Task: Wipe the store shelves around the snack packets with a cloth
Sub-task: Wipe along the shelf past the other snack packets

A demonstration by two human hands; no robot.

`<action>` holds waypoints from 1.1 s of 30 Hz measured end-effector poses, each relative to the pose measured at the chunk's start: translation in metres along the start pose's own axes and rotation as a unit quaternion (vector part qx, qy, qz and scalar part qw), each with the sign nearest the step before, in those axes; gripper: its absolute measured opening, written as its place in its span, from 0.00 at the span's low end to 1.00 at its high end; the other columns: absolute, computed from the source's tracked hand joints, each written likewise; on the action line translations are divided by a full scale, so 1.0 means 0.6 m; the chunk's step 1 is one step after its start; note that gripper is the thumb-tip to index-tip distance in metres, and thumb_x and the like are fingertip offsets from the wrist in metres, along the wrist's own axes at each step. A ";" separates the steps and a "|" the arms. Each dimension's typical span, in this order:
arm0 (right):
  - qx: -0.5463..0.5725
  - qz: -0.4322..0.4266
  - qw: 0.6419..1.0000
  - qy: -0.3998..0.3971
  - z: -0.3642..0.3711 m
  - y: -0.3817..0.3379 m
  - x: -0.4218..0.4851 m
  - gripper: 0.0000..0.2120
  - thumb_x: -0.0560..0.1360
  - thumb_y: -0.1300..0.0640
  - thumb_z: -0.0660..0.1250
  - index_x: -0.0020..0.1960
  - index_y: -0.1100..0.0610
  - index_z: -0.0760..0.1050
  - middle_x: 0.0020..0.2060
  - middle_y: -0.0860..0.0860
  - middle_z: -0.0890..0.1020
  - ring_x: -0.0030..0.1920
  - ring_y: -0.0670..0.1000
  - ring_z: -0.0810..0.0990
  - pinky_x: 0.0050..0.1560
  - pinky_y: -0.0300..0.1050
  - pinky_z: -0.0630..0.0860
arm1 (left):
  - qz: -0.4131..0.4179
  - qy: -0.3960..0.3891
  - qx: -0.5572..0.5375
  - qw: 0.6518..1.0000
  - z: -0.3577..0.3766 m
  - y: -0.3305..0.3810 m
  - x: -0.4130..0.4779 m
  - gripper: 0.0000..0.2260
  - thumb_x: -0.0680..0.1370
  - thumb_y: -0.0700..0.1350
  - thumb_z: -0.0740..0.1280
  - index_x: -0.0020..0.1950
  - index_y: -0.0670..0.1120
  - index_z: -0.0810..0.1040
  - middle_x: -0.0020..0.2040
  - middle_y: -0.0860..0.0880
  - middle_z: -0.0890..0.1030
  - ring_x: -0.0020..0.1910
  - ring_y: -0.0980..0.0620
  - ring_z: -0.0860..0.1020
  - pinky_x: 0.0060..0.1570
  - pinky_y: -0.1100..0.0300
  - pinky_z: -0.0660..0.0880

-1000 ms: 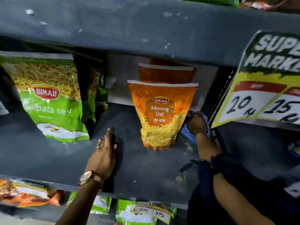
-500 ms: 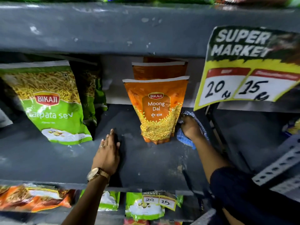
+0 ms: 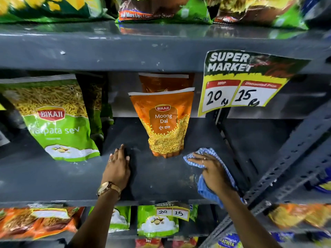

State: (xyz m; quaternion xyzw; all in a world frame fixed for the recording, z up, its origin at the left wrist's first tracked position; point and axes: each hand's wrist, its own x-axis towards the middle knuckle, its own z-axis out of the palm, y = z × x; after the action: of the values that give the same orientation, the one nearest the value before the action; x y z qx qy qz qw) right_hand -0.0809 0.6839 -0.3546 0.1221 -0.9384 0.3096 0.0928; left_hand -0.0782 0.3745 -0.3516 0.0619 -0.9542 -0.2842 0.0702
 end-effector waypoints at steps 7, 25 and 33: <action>0.139 0.021 0.988 -0.056 -0.036 -0.059 -0.103 0.25 0.69 0.68 0.54 0.53 0.46 0.80 0.55 0.43 0.82 0.58 0.42 0.77 0.66 0.44 0.70 | 0.025 0.001 -0.001 1.000 -0.011 0.010 -0.008 0.19 0.80 0.42 0.53 0.71 0.39 0.61 0.71 0.35 0.64 0.72 0.37 0.60 0.72 0.46 0.56; -0.144 0.061 0.987 -0.042 0.083 -0.129 -0.028 0.28 0.73 0.53 0.49 0.73 0.46 0.53 0.75 0.52 0.55 0.75 0.54 0.48 0.75 0.47 0.42 | 0.020 0.011 -0.078 0.997 -0.016 -0.011 -0.010 0.20 0.77 0.52 0.52 0.64 0.46 0.70 0.61 0.38 0.76 0.59 0.37 0.74 0.56 0.48 0.72; 0.006 -0.058 0.997 -0.053 0.127 -0.197 -0.043 0.28 0.66 0.64 0.56 0.64 0.49 0.72 0.66 0.51 0.74 0.69 0.53 0.67 0.71 0.43 0.53 | 0.044 0.026 -0.128 0.990 -0.017 -0.014 -0.006 0.19 0.76 0.50 0.54 0.62 0.44 0.74 0.60 0.39 0.78 0.59 0.39 0.75 0.59 0.51 0.71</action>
State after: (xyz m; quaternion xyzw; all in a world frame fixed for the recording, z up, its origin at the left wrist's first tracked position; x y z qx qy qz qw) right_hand -0.0301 0.5502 -0.3555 0.1929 -0.9315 0.3025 0.0598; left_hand -0.0723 0.3626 -0.3485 0.0179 -0.9094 -0.3993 0.1149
